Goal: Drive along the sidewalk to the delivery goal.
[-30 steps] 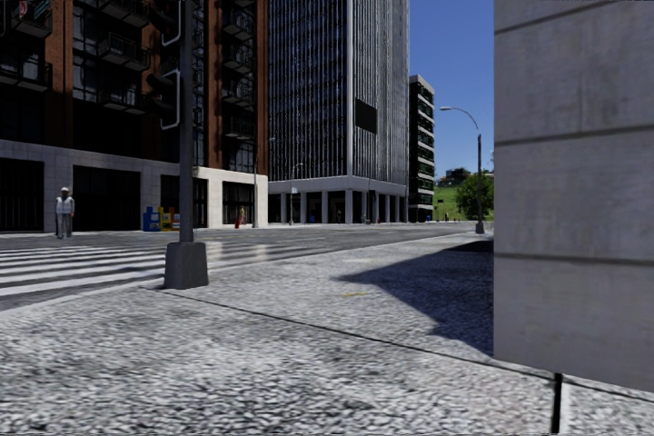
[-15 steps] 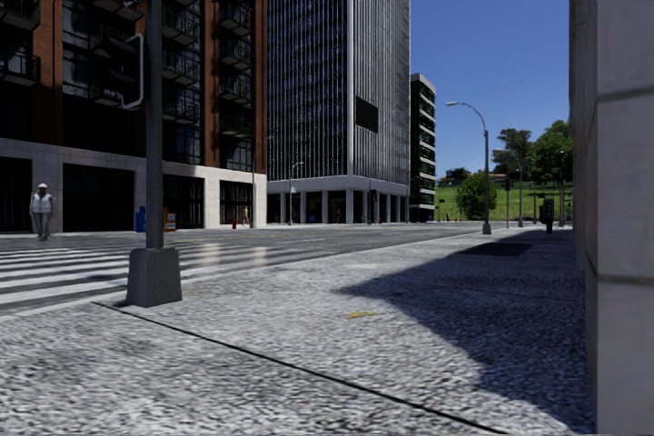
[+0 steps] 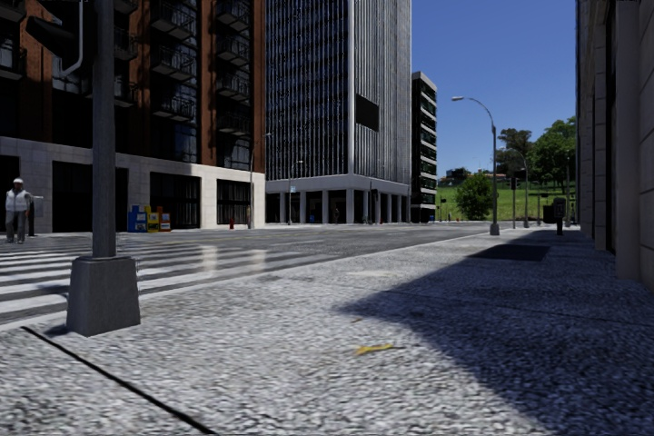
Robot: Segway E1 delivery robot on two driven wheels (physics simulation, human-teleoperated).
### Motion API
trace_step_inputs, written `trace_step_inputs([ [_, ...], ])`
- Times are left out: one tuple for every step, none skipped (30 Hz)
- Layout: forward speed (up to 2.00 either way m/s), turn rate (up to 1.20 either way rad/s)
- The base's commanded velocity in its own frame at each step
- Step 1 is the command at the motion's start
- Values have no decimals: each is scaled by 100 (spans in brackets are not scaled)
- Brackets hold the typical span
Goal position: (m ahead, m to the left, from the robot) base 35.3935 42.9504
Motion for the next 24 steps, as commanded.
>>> trace_step_inputs([
  [150,0],
  [150,0],
  [150,0],
  [150,0],
  [150,0],
  [150,0],
  [150,0],
  [150,0],
  [150,0],
  [150,0],
  [150,0],
  [150,0],
  [150,0],
  [150,0],
  [150,0],
  [150,0],
  [150,0],
  [150,0],
  [150,0],
  [150,0],
  [150,0],
  [150,0],
  [150,0],
  [150,0],
])
